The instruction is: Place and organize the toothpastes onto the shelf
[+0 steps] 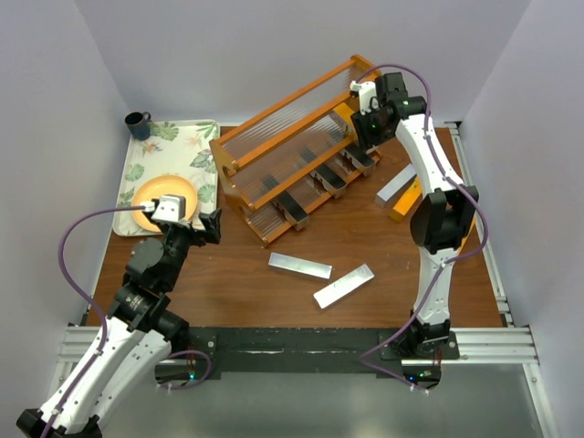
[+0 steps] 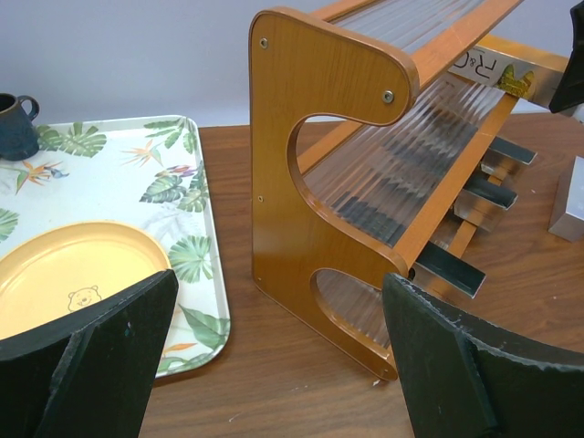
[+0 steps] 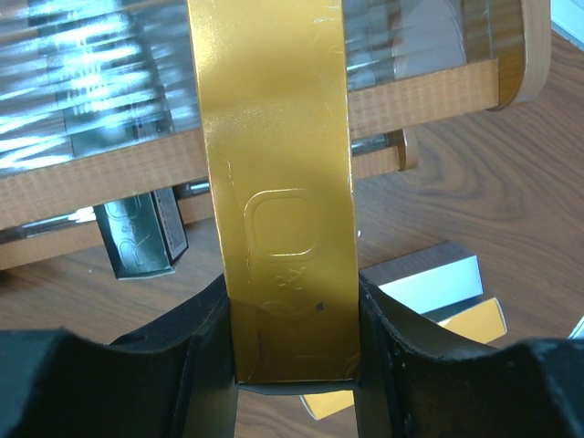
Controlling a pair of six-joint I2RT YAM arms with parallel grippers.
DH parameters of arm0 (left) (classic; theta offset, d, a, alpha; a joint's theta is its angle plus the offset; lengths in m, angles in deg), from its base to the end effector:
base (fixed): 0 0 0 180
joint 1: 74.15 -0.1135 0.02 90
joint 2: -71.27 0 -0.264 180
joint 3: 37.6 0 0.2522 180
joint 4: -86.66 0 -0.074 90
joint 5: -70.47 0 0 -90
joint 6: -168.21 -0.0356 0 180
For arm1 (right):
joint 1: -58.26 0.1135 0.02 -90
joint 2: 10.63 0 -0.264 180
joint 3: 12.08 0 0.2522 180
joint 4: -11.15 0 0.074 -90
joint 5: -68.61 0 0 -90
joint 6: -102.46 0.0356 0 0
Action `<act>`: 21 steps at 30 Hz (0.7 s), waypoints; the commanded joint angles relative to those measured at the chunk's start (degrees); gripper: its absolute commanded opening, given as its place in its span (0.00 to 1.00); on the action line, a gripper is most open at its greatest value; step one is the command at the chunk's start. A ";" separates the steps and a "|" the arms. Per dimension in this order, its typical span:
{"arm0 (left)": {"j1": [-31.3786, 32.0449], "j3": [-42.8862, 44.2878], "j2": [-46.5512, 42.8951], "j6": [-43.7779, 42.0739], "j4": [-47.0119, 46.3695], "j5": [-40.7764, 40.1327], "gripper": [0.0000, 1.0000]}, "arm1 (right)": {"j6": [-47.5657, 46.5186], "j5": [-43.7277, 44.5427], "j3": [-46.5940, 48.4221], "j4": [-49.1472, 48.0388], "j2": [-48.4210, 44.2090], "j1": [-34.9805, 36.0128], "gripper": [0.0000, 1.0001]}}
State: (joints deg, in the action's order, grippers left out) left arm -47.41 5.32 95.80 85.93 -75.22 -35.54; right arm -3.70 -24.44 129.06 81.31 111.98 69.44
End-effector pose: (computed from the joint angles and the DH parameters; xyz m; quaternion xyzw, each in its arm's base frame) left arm 0.1182 -0.0485 0.3032 0.0181 0.7053 -0.1141 0.6995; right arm 0.4601 0.0929 0.3301 -0.2316 0.9153 0.0108 0.3293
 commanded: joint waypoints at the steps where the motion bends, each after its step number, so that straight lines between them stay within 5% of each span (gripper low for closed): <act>1: -0.29 -0.08 0.34 -0.96 -2.16 0.54 1.00 | -1.06 -0.99 3.06 -0.68 0.18 -0.37 0.45; 21: -0.29 -0.08 -0.01 -1.05 -2.25 0.63 1.00 | 0.07 -0.38 -2.11 -4.80 -6.67 -0.46 0.93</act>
State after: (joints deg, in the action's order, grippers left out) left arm -47.41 5.30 95.89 85.91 -75.24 -35.30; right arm -4.38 -24.03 129.43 80.13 112.30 69.42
